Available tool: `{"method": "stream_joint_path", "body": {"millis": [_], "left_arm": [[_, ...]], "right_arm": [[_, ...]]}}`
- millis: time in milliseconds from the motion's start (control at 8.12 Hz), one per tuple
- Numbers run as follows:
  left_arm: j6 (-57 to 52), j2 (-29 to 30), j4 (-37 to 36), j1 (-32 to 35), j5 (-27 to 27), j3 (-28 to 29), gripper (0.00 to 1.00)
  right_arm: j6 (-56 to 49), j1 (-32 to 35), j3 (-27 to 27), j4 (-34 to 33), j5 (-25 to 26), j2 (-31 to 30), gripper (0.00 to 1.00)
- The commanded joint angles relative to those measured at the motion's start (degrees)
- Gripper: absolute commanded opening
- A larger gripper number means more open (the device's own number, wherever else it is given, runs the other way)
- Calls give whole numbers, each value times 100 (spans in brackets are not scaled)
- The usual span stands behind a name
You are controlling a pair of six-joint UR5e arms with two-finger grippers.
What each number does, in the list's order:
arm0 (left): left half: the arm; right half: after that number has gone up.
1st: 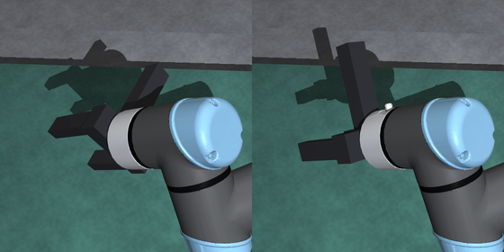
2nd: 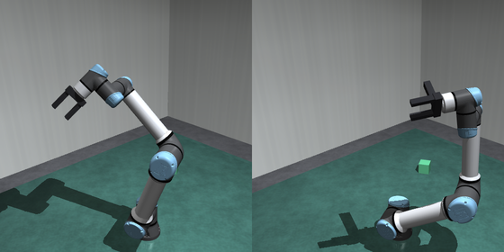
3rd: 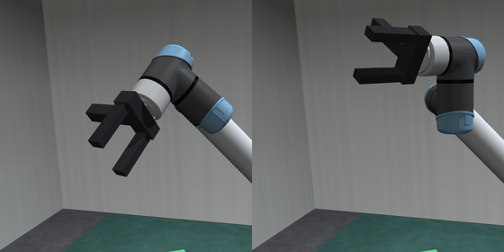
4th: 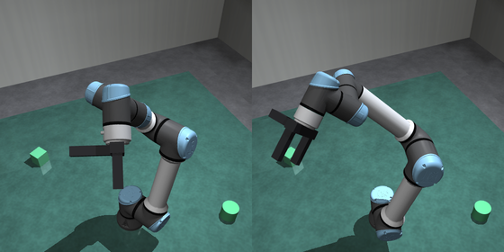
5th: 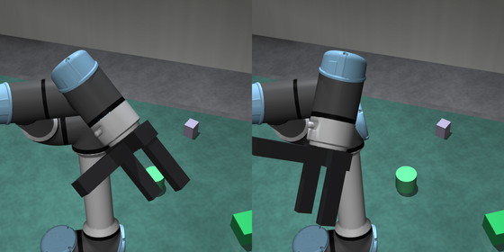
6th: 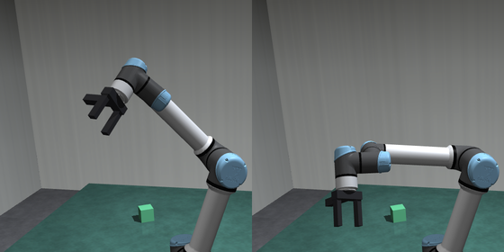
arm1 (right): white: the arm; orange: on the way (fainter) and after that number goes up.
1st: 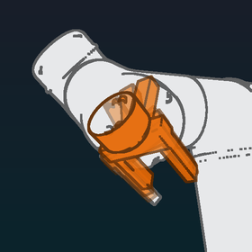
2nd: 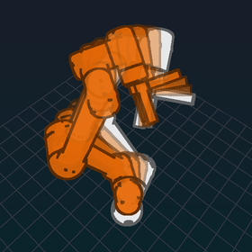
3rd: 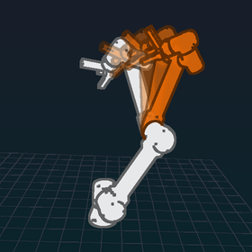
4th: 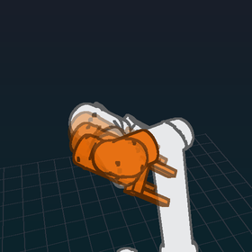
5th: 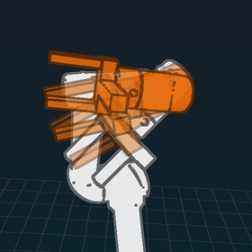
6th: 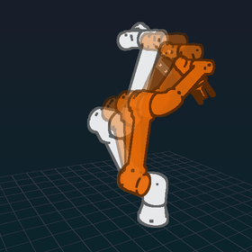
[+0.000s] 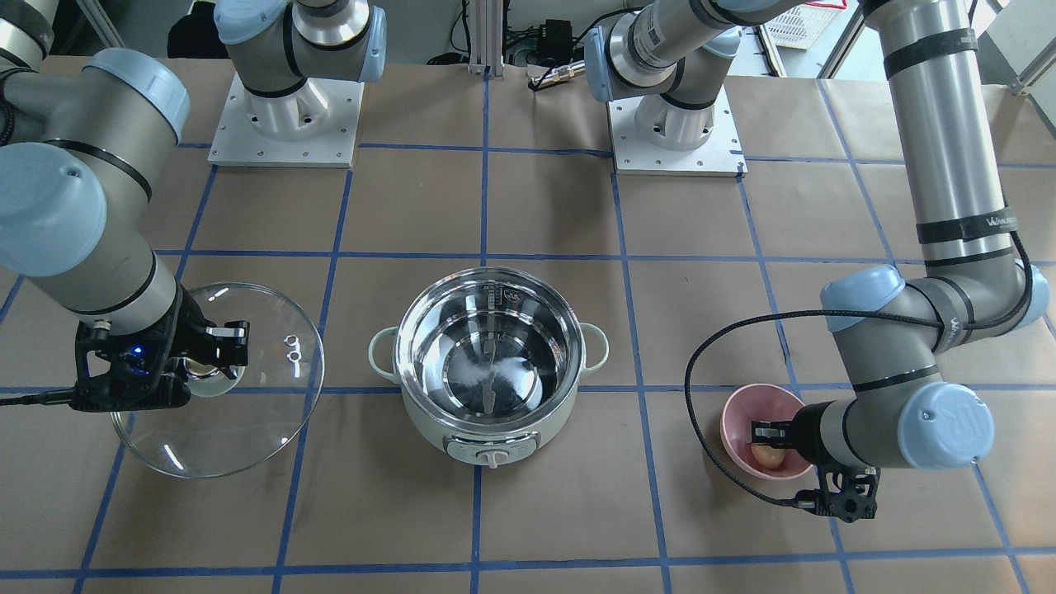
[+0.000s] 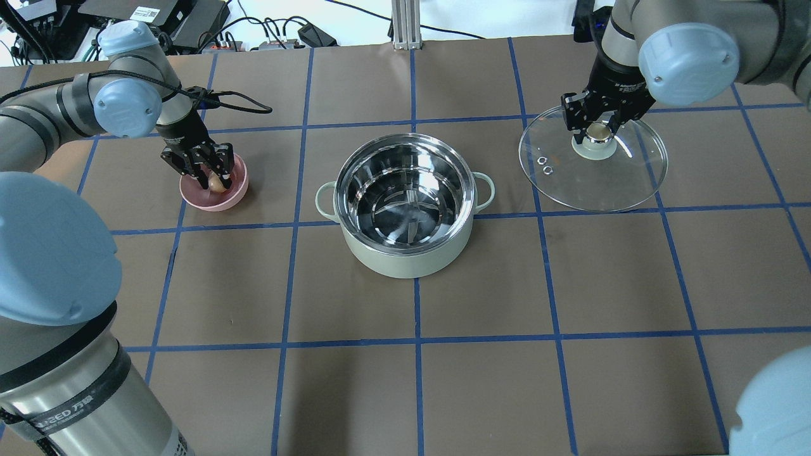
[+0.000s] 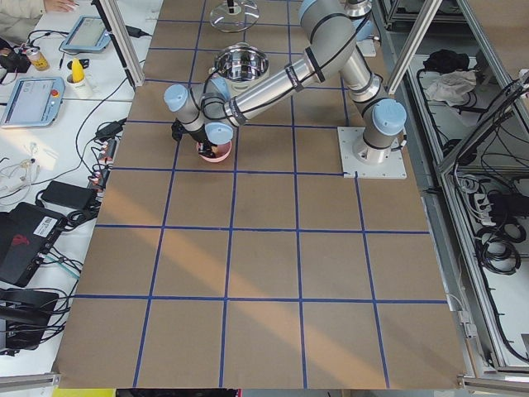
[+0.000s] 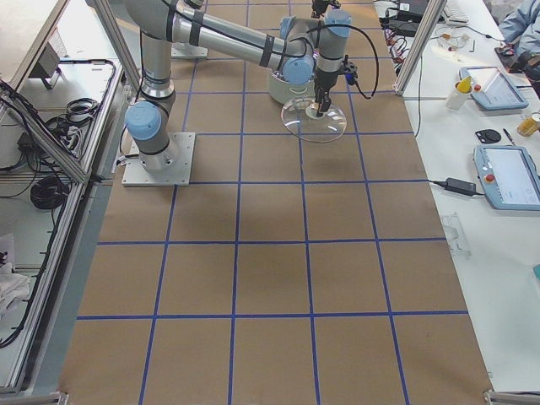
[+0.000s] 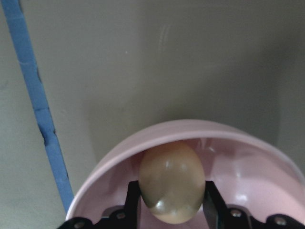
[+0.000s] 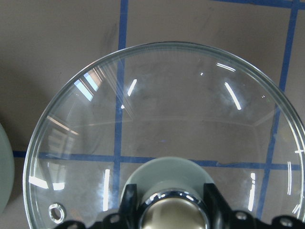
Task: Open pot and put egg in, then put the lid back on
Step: 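Lift the brown egg out of the pink bowl with the left gripper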
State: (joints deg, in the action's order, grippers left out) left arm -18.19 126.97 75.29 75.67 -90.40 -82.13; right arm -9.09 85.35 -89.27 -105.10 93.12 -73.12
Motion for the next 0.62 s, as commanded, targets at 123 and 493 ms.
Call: {"method": "stream_joint_path", "body": {"millis": [123, 493], "left_arm": [[121, -172, 109, 0, -30, 66, 0], [420, -444, 362, 9, -31, 83, 0]], "right_arm": [[-5, 0, -3, -10, -13, 0, 0], [-14, 0, -3, -10, -39, 0, 0]]}}
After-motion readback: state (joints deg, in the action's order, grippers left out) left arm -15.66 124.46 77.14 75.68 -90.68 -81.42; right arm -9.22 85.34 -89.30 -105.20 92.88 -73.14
